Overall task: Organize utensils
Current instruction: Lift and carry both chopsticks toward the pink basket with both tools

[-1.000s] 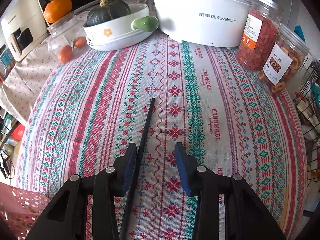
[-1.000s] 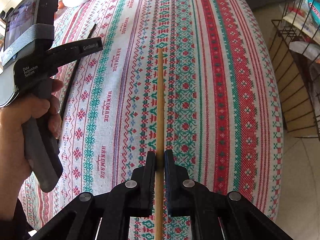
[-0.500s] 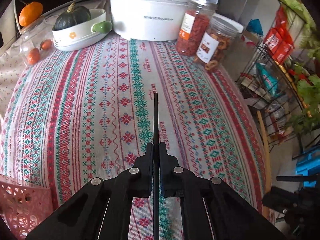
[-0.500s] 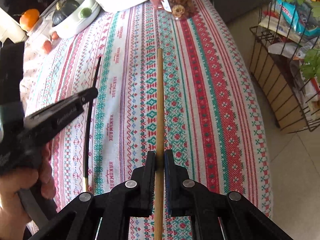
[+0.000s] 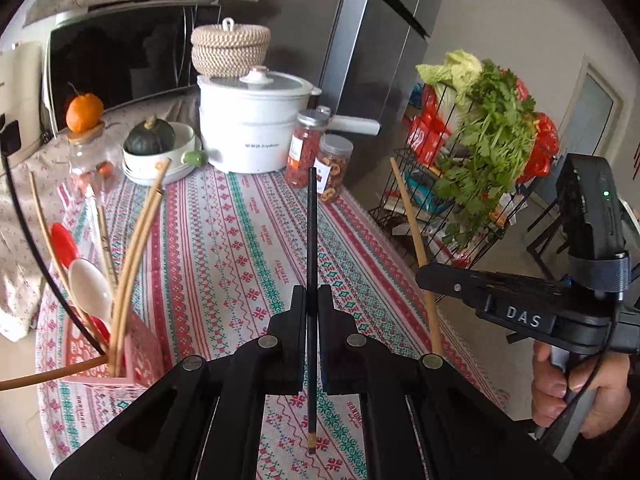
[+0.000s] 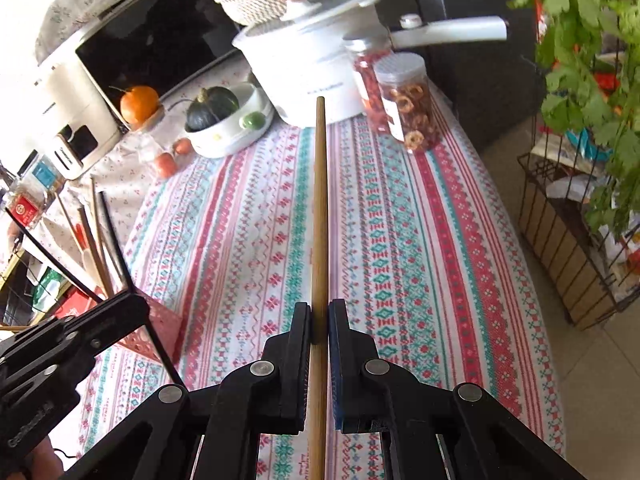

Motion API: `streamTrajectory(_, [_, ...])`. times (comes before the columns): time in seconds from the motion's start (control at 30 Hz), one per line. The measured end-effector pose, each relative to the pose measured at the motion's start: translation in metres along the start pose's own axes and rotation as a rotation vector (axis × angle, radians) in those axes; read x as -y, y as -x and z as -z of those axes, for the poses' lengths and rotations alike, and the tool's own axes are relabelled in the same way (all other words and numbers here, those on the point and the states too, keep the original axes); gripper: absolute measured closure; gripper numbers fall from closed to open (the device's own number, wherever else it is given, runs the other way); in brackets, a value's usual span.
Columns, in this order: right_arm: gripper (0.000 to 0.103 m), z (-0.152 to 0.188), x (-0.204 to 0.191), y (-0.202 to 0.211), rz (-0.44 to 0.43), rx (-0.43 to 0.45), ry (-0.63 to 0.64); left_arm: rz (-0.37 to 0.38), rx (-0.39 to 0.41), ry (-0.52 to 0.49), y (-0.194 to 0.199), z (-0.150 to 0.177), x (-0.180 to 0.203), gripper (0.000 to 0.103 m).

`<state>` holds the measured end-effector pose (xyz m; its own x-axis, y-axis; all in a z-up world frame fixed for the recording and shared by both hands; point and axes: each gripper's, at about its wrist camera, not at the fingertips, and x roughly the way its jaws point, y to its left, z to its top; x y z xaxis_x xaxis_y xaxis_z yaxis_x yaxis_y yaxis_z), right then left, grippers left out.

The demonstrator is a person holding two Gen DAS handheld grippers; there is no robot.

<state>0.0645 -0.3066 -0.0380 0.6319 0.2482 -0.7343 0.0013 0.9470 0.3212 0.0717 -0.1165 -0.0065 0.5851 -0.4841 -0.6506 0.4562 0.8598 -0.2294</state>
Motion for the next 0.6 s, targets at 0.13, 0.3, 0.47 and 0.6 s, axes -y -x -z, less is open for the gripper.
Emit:
streamTrajectory(0.13, [0.098, -0.002, -0.024, 0.015, -0.027, 0.098, 0.055, -0.004, 0.11, -0.021, 0.059, -0.006, -0.01, 0.098])
streamTrajectory(0.3, [0.098, -0.005, -0.055, 0.025, -0.097, 0.181, 0.099, -0.028, 0.243, -0.028, 0.123, -0.019, -0.027, 0.098])
streamTrajectory(0.47, [0.098, -0.007, -0.079, 0.022, -0.149, 0.212, 0.132, -0.079, 0.34, -0.029, 0.161, -0.025, -0.047, 0.098])
streamTrajectory(0.6, [0.098, -0.007, -0.092, 0.018, -0.17, 0.228, 0.147, -0.168, 0.428, -0.04, 0.17, -0.022, -0.062, 0.098])
